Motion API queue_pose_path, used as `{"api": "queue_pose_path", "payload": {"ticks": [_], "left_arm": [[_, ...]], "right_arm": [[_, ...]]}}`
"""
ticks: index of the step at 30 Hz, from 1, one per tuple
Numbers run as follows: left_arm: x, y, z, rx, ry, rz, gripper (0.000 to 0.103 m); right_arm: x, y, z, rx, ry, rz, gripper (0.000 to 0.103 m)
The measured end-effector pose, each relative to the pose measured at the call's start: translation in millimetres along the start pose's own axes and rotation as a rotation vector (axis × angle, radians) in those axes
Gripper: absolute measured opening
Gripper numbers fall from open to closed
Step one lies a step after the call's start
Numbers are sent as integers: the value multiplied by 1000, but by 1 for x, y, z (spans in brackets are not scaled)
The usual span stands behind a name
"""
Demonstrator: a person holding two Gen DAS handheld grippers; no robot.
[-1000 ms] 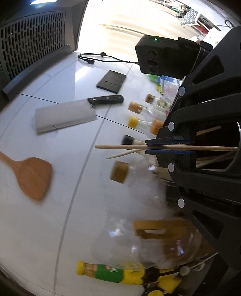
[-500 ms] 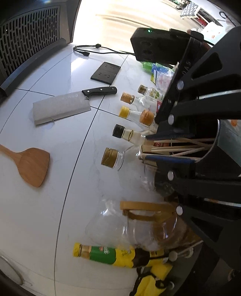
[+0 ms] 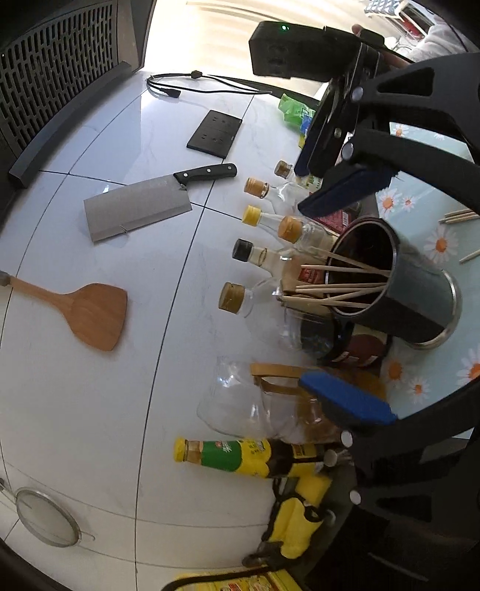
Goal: Organize utensils
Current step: 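Move both open grippers back down toward the remaining chopsticks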
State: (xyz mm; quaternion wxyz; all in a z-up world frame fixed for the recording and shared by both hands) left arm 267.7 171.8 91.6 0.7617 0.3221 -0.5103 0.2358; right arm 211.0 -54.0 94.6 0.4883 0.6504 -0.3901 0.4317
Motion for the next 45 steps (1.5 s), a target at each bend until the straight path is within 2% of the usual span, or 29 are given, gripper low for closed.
{"api": "queue_pose_path", "payload": {"ticks": [1,5,11,22,29,34,38,45], "left_arm": [[-2,1,1,6,3,-7,87],[-17,5,3,43,16,-62,97],[-50,1,10,107,17,-186,97],[-117,-2,23,218,45,-324,97],[-158,-14,36,232,42,-407,97],[-173,-30,40,235,10,-483,97],[-178,-45,41,227,-24,-545,97],[-180,-70,36,190,-50,-652,97]], "right_arm": [[-1,3,0,-3,-1,-1,84],[-8,18,0,-29,-2,-28,89],[-26,26,9,-49,-26,-88,92],[-75,32,29,-39,-62,-222,93],[-120,35,47,-81,-91,-307,93],[-149,31,50,-131,-54,-397,93],[-166,32,49,-161,-24,-446,93],[-180,29,47,-214,-49,-494,93]]}}
Point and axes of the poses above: each gripper's, at about its wrist camera, not at the fingertips, and y roughly against the way its jaws point, z to its right, x to its top, the point moved 2 cm from there along -y, roughly the way its jaws point
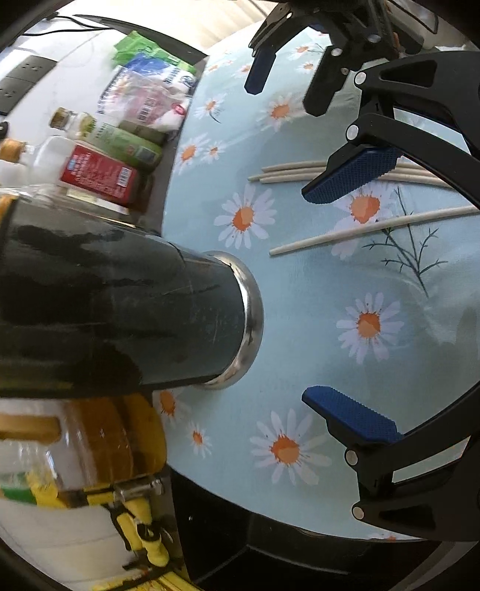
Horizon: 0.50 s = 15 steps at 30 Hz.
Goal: Organize utensils
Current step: 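Move both open grippers back down toward the remaining chopsticks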
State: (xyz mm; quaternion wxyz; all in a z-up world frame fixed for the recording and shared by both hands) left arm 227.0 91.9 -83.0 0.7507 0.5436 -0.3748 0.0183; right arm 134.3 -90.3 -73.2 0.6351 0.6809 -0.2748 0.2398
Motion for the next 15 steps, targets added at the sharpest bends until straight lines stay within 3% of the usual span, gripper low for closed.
{"api": "queue_pose_path", "payload": {"ticks": [8,13,15], "left_arm": [[4,-23,10,19,-75,-115,97],[3,-30,18,68,-124,-129,97],[3,-31,18,72,-126,-135,97]], "right_arm": [[-14,-7,-21,-108,-21,-47,93],[-15,-9,-34,-127,-62,-62,93],[-15,-13,-41,-174,-49,-74,93]]}}
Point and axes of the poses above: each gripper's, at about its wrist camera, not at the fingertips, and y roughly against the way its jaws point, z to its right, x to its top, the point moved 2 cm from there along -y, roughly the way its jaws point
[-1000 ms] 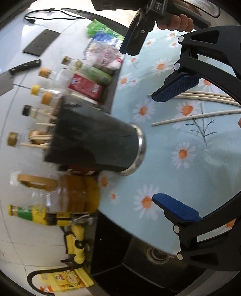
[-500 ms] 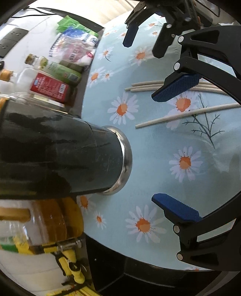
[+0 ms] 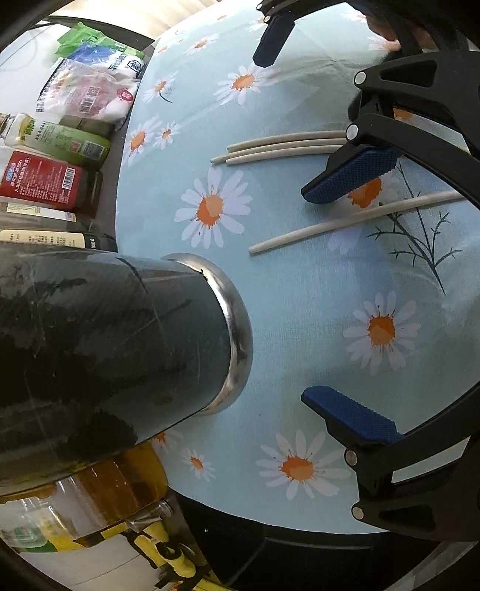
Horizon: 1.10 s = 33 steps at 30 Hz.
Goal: Organize utensils
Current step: 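Move both open grippers back down toward the remaining chopsticks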
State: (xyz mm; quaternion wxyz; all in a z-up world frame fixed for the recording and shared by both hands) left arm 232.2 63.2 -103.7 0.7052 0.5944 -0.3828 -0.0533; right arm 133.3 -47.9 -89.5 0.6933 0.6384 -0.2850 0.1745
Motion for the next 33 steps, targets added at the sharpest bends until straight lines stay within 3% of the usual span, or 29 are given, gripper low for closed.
{"api": "queue_pose_path", "payload": {"ticks": [12,15,19,23,26,33], "left_arm": [[3,-3,-3,-13,-21,-42,98],[2,-3,-3,-4,-3,-43,97],[-2,5,-7,5,20,-38,83],[-4,12,-17,7,31,-45,67],[-5,14,-20,3,23,-57,62],[-7,19,-23,7,61,-74,37]], "right_arm": [[-5,2,-10,-138,-27,-25,93],[-5,2,0,-141,-99,-88,93],[-8,-3,12,-103,-217,-150,93],[-8,2,3,-110,-195,-103,93],[-6,0,-6,-91,-196,-107,93],[-4,-3,-9,-130,-193,-139,91]]}}
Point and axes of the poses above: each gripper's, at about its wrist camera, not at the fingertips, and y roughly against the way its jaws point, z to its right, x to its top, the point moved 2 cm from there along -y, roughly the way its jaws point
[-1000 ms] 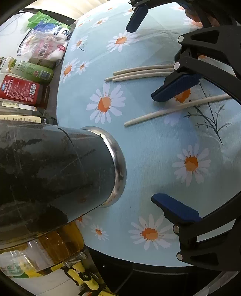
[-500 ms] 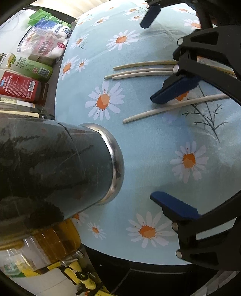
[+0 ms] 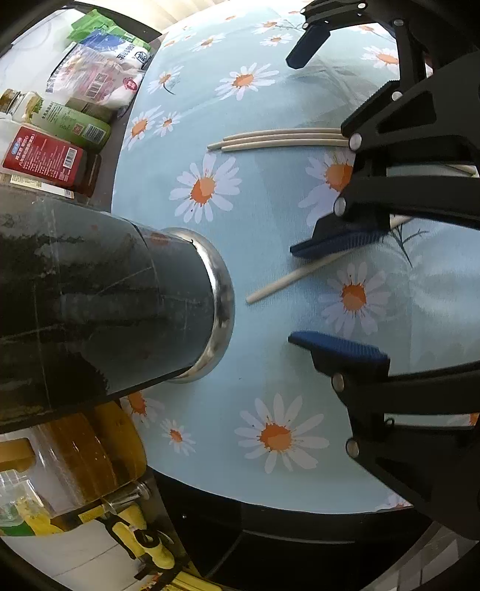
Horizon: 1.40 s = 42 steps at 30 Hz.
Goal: Organize utensils
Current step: 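Move both open grippers back down toward the remaining chopsticks, then close the left gripper on a chopstick while the right gripper grasps another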
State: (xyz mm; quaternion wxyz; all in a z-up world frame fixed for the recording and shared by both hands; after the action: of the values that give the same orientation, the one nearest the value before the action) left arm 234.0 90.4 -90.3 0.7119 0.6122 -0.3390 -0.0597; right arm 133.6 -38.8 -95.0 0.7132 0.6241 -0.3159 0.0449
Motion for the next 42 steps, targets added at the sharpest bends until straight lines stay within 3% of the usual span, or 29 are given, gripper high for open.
{"api": "queue_pose_path", "payload": {"ticks": [3,5,9,13,15,18,20,21,24,27,29,33,35,39,42], "left_arm": [[-1,1,-1,-4,25,-7,21],[-3,3,-4,-19,34,-17,13],[-2,1,-7,-44,71,-31,11],[-5,3,-15,-84,123,-51,11],[-6,5,-14,-80,116,-51,11],[-10,8,-12,-87,109,-55,25],[-9,7,-4,-118,109,-60,48],[-9,7,1,-118,96,-62,51],[-12,6,10,-85,42,-50,55],[-13,6,11,-71,47,-57,59],[-14,7,5,-54,60,-65,59],[-16,7,-9,-10,59,-73,60],[-17,7,-9,-28,59,-72,68],[-21,6,2,5,5,-77,72],[-25,7,3,22,11,-75,75]], "right_arm": [[0,-1,16,41,-59,-35,82],[1,1,19,-9,-42,-34,61],[2,-1,22,-1,-41,-37,62],[5,2,23,117,-95,-30,62],[7,2,17,117,-94,-27,62],[9,0,6,94,-82,-33,63],[9,-1,-2,67,-55,-39,62],[9,-1,-5,52,-47,-34,62],[6,1,-3,3,-84,-40,62],[4,2,3,41,-179,-56,64],[4,3,-2,50,-159,-52,64],[-2,6,-13,-13,-121,-33,62],[-4,8,-9,-42,-147,-57,63],[-12,7,-8,-46,-147,-105,65],[-17,7,-12,-55,-103,-83,61]]}}
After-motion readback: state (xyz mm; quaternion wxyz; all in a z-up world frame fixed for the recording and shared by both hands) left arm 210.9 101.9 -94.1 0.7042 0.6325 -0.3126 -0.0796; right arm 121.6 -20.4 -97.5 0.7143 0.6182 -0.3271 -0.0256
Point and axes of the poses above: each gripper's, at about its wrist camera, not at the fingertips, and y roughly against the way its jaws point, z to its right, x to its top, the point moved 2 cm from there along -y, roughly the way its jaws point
